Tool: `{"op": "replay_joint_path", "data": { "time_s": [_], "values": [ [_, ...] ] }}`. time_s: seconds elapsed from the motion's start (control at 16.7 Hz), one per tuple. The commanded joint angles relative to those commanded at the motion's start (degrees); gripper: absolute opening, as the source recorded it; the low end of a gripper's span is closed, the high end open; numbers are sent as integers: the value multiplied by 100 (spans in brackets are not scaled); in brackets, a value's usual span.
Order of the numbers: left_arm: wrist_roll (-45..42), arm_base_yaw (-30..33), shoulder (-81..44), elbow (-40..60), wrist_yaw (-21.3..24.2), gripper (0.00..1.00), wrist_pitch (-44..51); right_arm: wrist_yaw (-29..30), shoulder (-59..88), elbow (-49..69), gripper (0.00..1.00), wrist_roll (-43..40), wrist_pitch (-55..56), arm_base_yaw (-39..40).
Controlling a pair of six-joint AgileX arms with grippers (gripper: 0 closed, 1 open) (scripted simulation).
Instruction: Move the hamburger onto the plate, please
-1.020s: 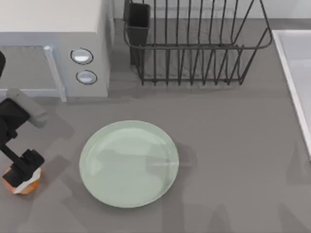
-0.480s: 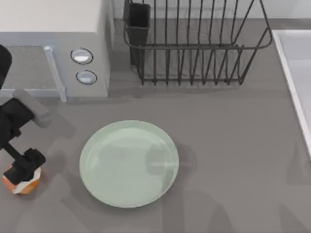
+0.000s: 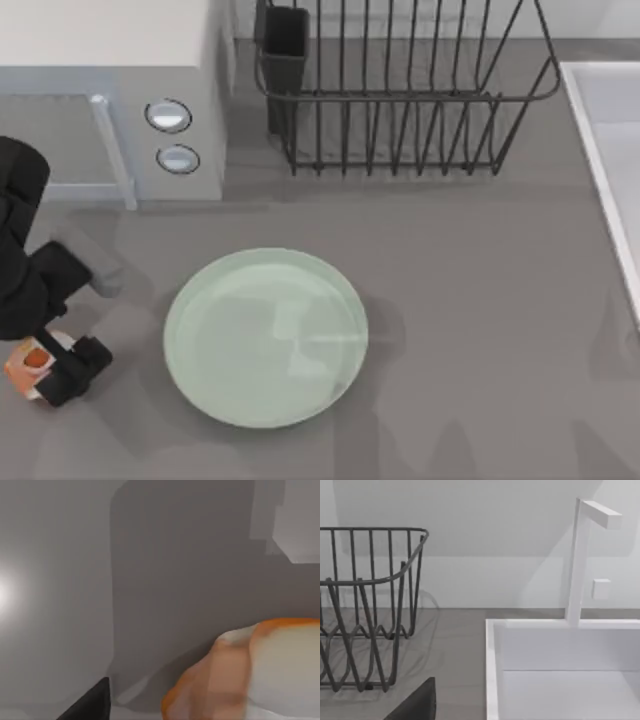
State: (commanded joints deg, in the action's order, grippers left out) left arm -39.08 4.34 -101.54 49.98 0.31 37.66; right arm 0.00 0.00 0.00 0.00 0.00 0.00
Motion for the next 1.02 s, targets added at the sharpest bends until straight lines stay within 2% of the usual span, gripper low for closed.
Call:
{"op": "replay_joint_path", "data": {
  "time_s": [0.36, 1.02],
  "values": [
    [-4, 1, -179, -156, 1, 100, -292, 0, 0, 0, 100, 0, 0, 0],
    [-4, 1, -179, -156, 1, 17, -292, 0, 0, 0, 100, 0, 0, 0]
  ]
}}
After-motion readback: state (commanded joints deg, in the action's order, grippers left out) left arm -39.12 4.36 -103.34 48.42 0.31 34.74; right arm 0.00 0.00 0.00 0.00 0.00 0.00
